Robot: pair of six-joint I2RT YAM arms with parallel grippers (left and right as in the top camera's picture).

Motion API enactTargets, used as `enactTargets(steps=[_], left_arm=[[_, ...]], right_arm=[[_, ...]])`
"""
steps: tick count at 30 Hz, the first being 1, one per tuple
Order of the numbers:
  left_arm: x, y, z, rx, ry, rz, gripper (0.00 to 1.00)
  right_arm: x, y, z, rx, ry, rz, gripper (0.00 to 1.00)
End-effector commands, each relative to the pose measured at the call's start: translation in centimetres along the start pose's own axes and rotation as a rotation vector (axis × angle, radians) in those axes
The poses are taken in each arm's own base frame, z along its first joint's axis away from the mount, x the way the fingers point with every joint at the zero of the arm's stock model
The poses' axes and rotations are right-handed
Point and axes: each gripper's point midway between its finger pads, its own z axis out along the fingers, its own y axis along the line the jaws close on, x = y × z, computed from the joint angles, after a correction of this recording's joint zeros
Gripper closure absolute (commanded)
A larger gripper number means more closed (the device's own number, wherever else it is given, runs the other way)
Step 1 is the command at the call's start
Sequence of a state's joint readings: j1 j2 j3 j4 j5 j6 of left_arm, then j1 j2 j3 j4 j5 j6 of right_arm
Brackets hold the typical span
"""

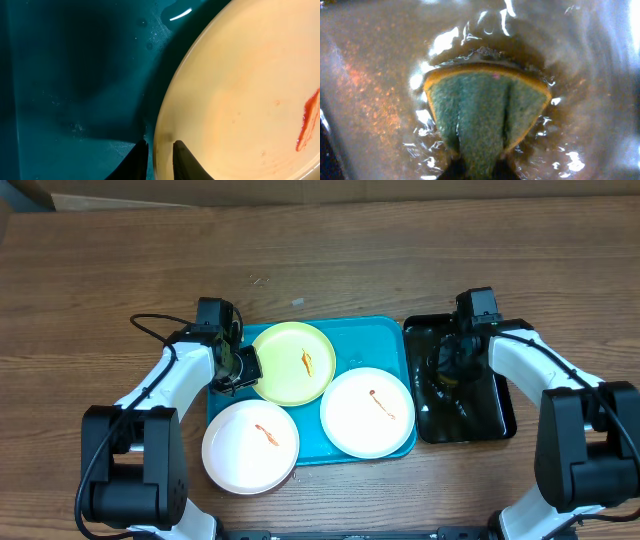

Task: Clean dirty plates on tray and stack at the side

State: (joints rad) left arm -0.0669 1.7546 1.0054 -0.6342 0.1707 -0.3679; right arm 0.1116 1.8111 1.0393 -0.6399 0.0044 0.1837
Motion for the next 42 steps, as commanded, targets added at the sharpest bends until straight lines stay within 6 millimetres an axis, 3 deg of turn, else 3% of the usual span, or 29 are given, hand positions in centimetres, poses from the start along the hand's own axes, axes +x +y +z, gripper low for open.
enactTargets(steps=[1,4,8,14,15,17,19,20,23,24,25,26,28,31,32,37,38,42], left_arm=[[0.3,-0.1,0.2,-0.003,0.005,0.004,0.79],[0.3,-0.1,0.2,-0.002,0.005,0.004,0.78],[0.3,-0.1,0.2,-0.002,0.006,0.004,0.77],[0.3,-0.1,0.2,-0.002,0.005,0.004,0.76],[0.3,-0.1,0.2,-0.002,0.005,0.004,0.76],[0.3,-0.1,0.2,-0.002,0.005,0.004,0.76],[0.3,-0.1,0.2,-0.002,0.006,0.004,0.76],[0.3,-0.1,0.2,-0.003,0.005,0.004,0.76],[0.3,-0.1,0.2,-0.003,0.005,0.004,0.76],[0.3,-0.1,0.2,-0.003,0.005,0.004,0.76],[0.3,-0.1,0.2,-0.003,0.005,0.004,0.76],[0.3,-0.1,0.2,-0.003,0.005,0.004,0.76],[0.3,-0.1,0.2,-0.003,0.005,0.004,0.74],[0.3,0.0,0.2,-0.009,0.002,0.005,0.73],[0.2,0.2,0.2,-0.017,-0.003,0.005,0.73],[-0.1,0.1,0.2,-0.016,-0.013,0.006,0.75],[-0.1,0.1,0.2,-0.016,-0.016,0.006,0.77],[-0.6,-0.1,0.2,-0.008,-0.034,0.01,0.88]], right_arm=[[-0.2,0.0,0.1,0.002,0.001,0.0,0.21],[-1.6,0.3,-0.1,-0.011,-0.049,0.0,0.15],[-2.8,0.7,-0.2,-0.024,-0.101,-0.002,0.15],[-3.1,0.7,0.0,-0.029,-0.121,-0.001,0.23],[-3.2,0.7,0.1,-0.029,-0.121,-0.001,0.27],[-3.1,0.7,0.1,-0.028,-0.119,-0.001,0.5],[-3.1,0.7,0.1,-0.029,-0.119,-0.001,0.87],[-3.1,0.7,0.1,-0.029,-0.119,-0.001,0.96],[-3.2,0.8,0.1,-0.03,-0.124,-0.002,0.96],[-3.4,0.8,0.1,-0.031,-0.128,-0.002,0.86],[-3.5,0.8,0.1,-0.032,-0.133,-0.002,0.65],[-3.7,0.9,0.0,-0.033,-0.138,-0.002,0.34],[-3.9,0.9,-0.4,-0.033,-0.136,-0.001,0.29],[-3.6,0.9,-1.1,-0.024,-0.102,0.0,0.29],[-3.5,0.8,-1.2,-0.021,-0.091,0.0,0.35],[-2.1,0.6,-1.2,-0.006,-0.031,-0.002,0.82],[-1.8,0.5,-1.2,-0.004,-0.022,-0.002,0.87],[-1.7,0.5,-1.2,-0.002,-0.016,-0.002,0.89]])
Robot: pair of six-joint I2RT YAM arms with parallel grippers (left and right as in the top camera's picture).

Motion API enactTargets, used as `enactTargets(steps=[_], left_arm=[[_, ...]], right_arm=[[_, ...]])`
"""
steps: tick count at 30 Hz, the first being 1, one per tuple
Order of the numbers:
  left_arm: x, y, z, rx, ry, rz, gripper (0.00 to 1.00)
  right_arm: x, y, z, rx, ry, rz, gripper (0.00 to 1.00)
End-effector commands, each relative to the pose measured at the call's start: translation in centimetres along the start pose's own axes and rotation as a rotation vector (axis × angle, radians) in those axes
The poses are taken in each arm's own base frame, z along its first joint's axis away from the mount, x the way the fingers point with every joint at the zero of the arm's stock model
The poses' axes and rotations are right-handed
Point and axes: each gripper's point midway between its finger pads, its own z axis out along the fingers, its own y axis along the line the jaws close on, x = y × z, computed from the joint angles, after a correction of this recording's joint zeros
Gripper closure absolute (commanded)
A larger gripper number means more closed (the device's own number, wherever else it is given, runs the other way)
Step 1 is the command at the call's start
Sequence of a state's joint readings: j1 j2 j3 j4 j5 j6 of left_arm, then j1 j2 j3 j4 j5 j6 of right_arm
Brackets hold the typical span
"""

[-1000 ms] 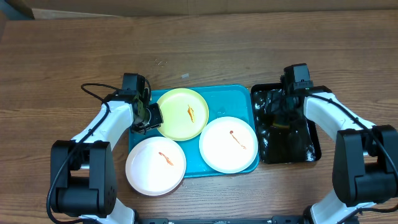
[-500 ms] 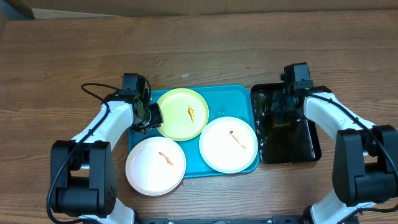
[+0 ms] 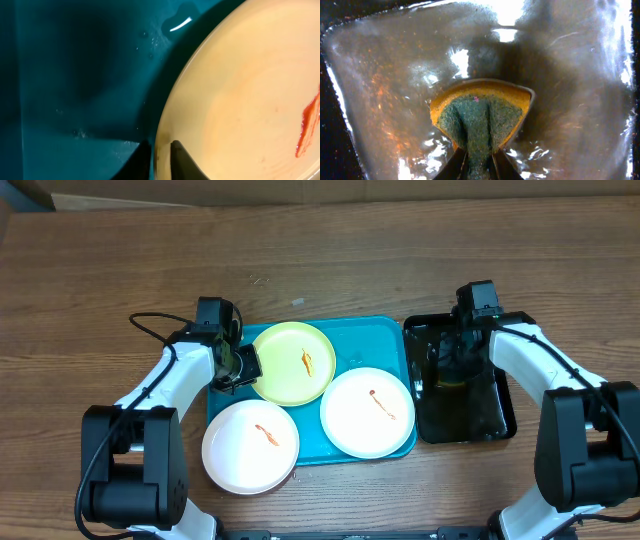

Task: Clean dirty plates on tray and stack at the side
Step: 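Grasp the green sponge with the right gripper and lift it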

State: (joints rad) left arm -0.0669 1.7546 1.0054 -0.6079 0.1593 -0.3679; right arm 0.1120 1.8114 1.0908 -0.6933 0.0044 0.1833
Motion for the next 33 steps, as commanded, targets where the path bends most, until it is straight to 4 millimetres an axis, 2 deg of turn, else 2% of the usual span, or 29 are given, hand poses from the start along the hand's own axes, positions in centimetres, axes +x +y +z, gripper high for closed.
enactTargets(steps=[1,8,11,14,17,19,22,28,33], left_arm=[[0.0,-0.1,0.2,-0.005,-0.01,0.008,0.88],[0.2,-0.6,0.3,-0.002,-0.009,0.025,0.82],[0.3,-0.7,0.4,-0.003,-0.005,0.025,0.82],[0.6,-0.7,0.8,-0.004,0.002,0.031,0.83],[0.7,-0.7,1.2,-0.006,0.008,0.032,0.87],[0.7,-0.7,1.2,-0.006,0.01,0.033,0.96],[0.7,-0.8,1.2,-0.005,0.009,0.033,0.96],[0.5,-0.6,1.2,-0.012,0.002,0.033,0.96],[-0.6,0.7,0.8,-0.099,-0.047,0.034,0.96]], right_arm=[[-0.9,0.2,-0.2,-0.003,-0.018,-0.001,0.89],[-0.7,0.2,-0.2,-0.001,-0.011,-0.001,0.89],[-0.6,0.2,-0.2,0.0,-0.006,-0.001,0.96],[-0.5,0.1,-0.2,0.001,-0.002,-0.001,0.96],[-0.4,0.1,-0.1,0.002,-0.001,-0.001,0.94],[-0.5,0.1,-0.1,0.001,-0.004,-0.002,0.94],[-1.0,0.3,-0.2,-0.004,-0.022,-0.01,0.96],[-2.4,0.6,-2.0,-0.005,-0.035,-0.029,0.96],[-3.3,0.8,-3.3,-0.005,-0.042,-0.033,0.96]])
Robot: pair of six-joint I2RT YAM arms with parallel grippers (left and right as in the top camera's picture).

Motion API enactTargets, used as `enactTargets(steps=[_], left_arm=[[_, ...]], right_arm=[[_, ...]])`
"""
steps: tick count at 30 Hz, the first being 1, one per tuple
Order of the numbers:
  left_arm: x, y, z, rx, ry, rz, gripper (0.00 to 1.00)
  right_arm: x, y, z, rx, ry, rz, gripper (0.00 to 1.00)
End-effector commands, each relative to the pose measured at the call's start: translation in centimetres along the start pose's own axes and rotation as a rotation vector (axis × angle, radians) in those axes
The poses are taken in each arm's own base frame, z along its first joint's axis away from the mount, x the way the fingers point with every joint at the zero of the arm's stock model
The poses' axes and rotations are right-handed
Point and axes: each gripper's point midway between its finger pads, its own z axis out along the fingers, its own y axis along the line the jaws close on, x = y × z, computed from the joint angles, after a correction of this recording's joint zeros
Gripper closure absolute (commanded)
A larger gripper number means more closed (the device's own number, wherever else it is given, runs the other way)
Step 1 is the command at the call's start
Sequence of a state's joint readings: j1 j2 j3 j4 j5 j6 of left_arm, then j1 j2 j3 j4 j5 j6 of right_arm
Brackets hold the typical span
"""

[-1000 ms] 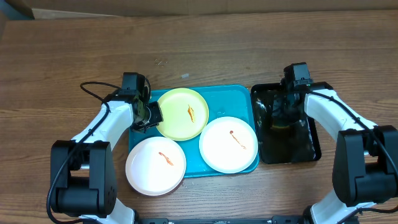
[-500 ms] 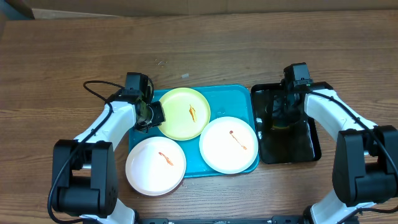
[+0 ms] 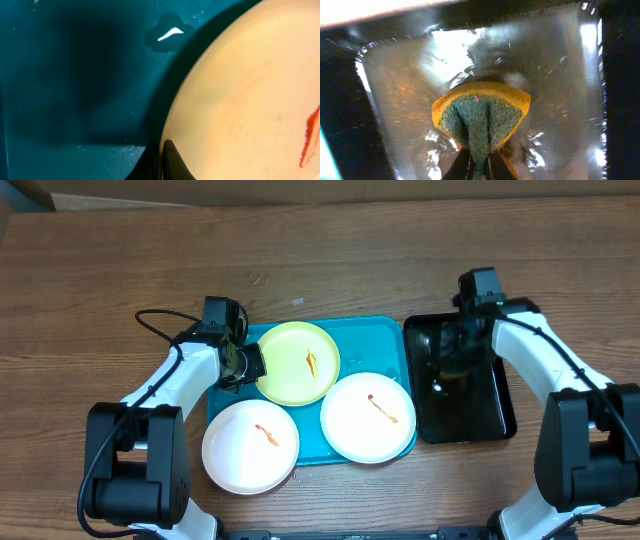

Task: Clean dirty plates on tray and stack at the side
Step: 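Grasp the green sponge with the right gripper and lift it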

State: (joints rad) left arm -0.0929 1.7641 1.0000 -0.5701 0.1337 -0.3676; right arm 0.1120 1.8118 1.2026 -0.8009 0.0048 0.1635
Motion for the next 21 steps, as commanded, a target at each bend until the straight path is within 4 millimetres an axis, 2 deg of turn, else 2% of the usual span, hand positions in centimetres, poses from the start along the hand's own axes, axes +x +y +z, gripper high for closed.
enactTargets(steps=[1,6,8,10,12,14,17,21], left_arm=[[-0.6,1.6,0.1,-0.109,-0.037,0.007,0.96],[-1.4,1.8,-0.3,-0.135,-0.067,0.008,0.96],[-1.5,1.8,-0.4,-0.134,-0.069,0.008,0.96],[-1.5,1.8,-0.4,-0.133,-0.07,0.009,0.96],[-1.5,1.8,-0.4,-0.133,-0.07,0.009,0.96],[-1.5,1.8,-0.4,-0.134,-0.069,0.018,0.96],[-1.7,1.7,-0.5,-0.132,-0.074,0.02,0.96],[-1.9,1.6,-0.7,-0.131,-0.078,0.021,0.96]], right_arm=[[-1.6,0.3,-1.2,-0.003,-0.035,-0.015,0.96],[-0.6,-0.1,-1.2,0.037,0.003,-0.021,0.96],[-0.5,-0.5,-1.2,0.061,0.002,0.033,0.96],[-0.2,0.1,-1.2,0.03,0.017,0.029,0.96],[0.1,-0.7,-1.3,0.079,0.027,0.006,0.96],[0.1,-1.4,-1.5,0.123,0.025,0.058,0.96],[-0.6,0.3,-2.3,0.034,0.024,0.045,0.96],[-1.8,0.8,-4.5,0.031,0.015,0.023,0.96]])
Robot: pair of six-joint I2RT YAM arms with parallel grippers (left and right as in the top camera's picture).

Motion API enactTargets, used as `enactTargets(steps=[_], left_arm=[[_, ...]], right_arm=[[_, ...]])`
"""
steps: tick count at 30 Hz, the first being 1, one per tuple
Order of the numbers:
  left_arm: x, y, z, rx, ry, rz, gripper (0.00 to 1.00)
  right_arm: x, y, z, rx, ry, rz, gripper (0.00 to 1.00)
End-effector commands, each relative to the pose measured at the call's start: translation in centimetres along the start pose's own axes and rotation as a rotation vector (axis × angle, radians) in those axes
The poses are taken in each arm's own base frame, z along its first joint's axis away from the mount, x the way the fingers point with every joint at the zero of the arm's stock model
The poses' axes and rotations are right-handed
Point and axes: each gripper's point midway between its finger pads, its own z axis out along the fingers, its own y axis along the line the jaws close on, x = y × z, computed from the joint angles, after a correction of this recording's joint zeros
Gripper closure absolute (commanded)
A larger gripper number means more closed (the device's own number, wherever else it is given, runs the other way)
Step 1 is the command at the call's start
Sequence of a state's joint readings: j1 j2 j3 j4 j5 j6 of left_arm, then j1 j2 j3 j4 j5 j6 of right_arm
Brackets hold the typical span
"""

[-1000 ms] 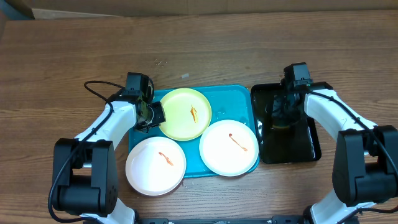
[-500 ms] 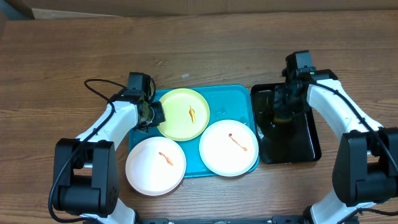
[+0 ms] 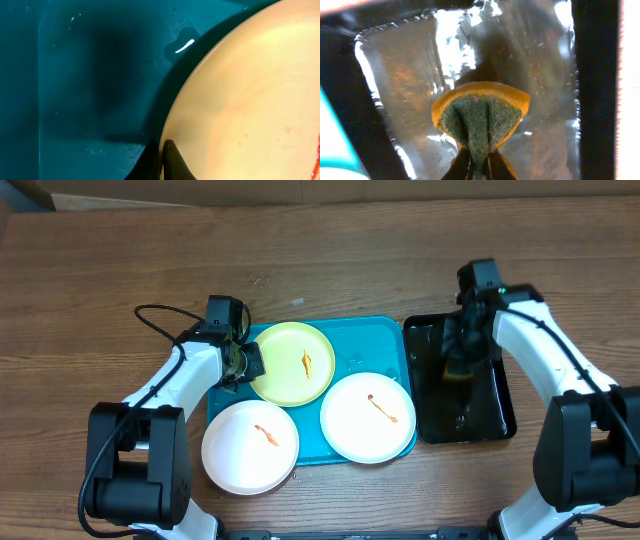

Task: Clean dirty plates on tray and stack at the side
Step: 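Grasp the green sponge with the right gripper and lift it, then scrub the yellow-rimmed plate with the sponge in the right gripper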

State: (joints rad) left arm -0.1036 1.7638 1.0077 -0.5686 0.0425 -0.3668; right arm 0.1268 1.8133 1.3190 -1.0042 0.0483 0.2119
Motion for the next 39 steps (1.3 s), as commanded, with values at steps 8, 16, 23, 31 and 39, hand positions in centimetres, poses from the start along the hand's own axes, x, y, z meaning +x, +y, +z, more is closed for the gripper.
enactTargets(steps=[8,16,23,31,39], left_arm=[[-1.3,0.7,-0.5,-0.047,-0.042,0.0,0.96],[-1.8,0.7,-0.5,-0.034,-0.055,-0.016,0.96],[-1.6,0.1,-0.5,-0.002,-0.045,-0.016,0.96],[-1.6,0.2,-0.5,-0.003,-0.044,-0.015,0.96],[-1.6,0.1,-0.5,-0.003,-0.044,-0.015,0.96]], right_arm=[[-1.9,1.8,-3.9,-0.039,-0.034,0.001,0.96],[-1.6,7.7,-4.4,-0.192,-0.061,-0.093,0.96],[-0.6,16.9,-6.0,-0.376,-0.144,-0.195,0.96],[1.2,23.4,-6.5,-0.3,-0.312,-0.197,0.96],[3.0,27.0,-3.2,-0.199,-0.391,-0.223,0.96]])
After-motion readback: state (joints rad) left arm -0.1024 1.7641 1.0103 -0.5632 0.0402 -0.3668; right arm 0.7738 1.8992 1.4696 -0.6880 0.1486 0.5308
